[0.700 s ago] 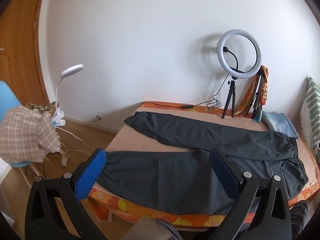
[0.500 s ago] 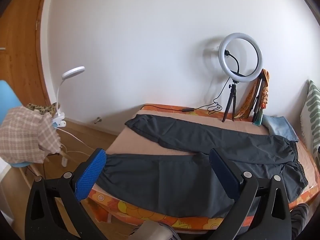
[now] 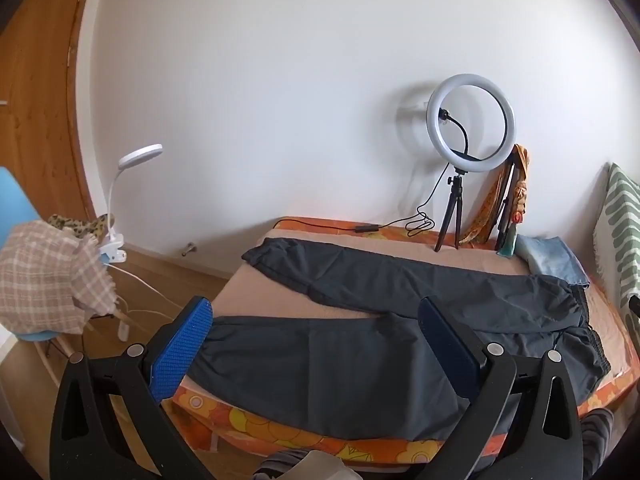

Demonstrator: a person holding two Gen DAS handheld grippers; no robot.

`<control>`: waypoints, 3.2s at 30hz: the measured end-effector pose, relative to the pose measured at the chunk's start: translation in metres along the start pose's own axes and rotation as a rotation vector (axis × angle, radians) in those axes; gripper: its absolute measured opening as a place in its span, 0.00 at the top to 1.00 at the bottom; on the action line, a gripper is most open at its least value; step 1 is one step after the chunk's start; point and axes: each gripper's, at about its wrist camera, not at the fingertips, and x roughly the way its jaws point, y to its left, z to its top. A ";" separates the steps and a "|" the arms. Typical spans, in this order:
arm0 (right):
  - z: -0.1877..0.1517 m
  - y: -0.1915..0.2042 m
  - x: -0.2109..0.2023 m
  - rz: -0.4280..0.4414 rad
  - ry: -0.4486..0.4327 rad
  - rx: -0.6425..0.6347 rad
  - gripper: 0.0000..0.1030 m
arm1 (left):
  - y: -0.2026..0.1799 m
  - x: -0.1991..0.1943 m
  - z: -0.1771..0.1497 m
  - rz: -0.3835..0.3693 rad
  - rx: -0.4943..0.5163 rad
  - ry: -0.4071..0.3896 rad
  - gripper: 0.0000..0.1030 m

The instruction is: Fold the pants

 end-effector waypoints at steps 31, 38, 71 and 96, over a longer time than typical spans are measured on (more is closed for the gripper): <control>-0.001 -0.001 0.000 0.000 -0.003 -0.003 0.00 | -0.005 -0.002 0.002 -0.014 0.011 -0.011 0.01; 0.000 -0.001 0.000 0.001 -0.001 -0.002 0.00 | -0.006 -0.001 0.003 -0.017 0.011 -0.010 0.01; 0.000 0.001 0.003 -0.001 0.003 -0.006 0.00 | -0.008 0.014 -0.002 -0.013 0.036 0.018 0.01; 0.034 0.038 0.065 0.104 0.001 -0.106 0.00 | 0.017 0.089 0.021 -0.021 0.078 0.078 0.01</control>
